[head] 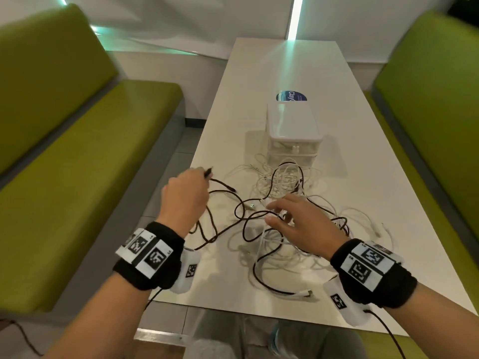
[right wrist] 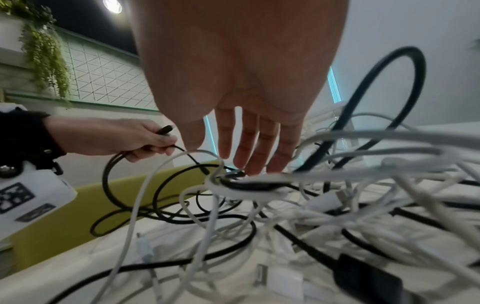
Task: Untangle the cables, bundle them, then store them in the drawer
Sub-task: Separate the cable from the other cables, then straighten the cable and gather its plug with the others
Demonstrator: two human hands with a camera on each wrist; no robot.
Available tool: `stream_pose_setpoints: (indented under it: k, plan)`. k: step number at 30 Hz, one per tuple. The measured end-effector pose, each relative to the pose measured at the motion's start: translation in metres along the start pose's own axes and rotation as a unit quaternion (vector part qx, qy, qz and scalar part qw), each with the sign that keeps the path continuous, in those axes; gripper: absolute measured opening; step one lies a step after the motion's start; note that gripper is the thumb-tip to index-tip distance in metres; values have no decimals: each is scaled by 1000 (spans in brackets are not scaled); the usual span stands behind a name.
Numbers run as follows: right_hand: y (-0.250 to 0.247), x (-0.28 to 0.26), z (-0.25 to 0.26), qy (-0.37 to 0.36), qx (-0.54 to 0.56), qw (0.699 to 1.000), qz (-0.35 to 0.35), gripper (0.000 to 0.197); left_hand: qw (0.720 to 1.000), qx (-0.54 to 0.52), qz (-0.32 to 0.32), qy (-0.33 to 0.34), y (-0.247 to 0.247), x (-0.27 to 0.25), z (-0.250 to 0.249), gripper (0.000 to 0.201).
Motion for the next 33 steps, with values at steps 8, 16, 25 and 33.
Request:
stream_pose_setpoints:
  k: [8,16,25,33]
  plan:
    - [9,0,-4,4,0,1000,22,25,982,29,-117,-148,-56,52,116,41]
    - [13,3,-2,3,8,1000,26,23,962,-9,-182,-204,-93,71,171,49]
    - [16,2,-7,8,5,999,33,21,983,-56,-107,-136,-39,55,125,42]
    - [17,2,-9,9,1,999,37,21,983,-141,-41,-111,-17,47,87,41]
Point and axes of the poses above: each hand's wrist, its own x-axis towards the middle knuckle, its own y-axis out of the palm, z = x × y, the point moved 9 cm from there along x, towards the middle knuckle, and after that the axes turned 14 degrees about -y, right-handed, at the moved point
